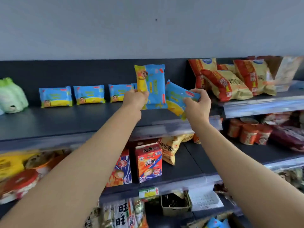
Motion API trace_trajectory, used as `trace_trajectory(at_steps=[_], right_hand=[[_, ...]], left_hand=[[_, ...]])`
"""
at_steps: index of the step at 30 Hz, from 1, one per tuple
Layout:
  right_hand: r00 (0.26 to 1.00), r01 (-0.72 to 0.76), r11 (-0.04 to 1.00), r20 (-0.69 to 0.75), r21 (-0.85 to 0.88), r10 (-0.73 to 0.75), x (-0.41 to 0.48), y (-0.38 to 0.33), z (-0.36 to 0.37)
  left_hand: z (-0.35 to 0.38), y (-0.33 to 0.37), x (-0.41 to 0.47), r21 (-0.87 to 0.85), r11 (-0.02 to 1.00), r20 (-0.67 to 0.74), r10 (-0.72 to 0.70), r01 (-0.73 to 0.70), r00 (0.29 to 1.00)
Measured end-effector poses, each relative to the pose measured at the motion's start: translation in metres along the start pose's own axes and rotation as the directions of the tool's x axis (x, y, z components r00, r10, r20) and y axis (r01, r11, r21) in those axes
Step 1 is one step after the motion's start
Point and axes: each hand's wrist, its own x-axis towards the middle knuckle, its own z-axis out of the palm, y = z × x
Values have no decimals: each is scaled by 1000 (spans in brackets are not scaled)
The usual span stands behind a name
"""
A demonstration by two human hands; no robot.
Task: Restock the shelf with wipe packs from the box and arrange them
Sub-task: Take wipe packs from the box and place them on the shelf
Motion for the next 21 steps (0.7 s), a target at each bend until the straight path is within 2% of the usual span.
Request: trace_trajectory(at_steps=[5,10,15,21], right_hand=[[992,-17,1000,123,0,17,-3,1,77],[975,-5,1000,222,-18,9,-7,4,151],[955,47,997,297,-67,-25,-9,4,220],[945,8,995,327,-100,25,-8,7,282]], left_hand=[[-79,-9,38,-174,983,-133,-88,64,987],[-156,-9,69,-368,930,-220,-84,-3,972],[-218,-14,101,-400,916,-235,-131,27,963],[-267,-28,138,-464,885,-195,-155,48,969]])
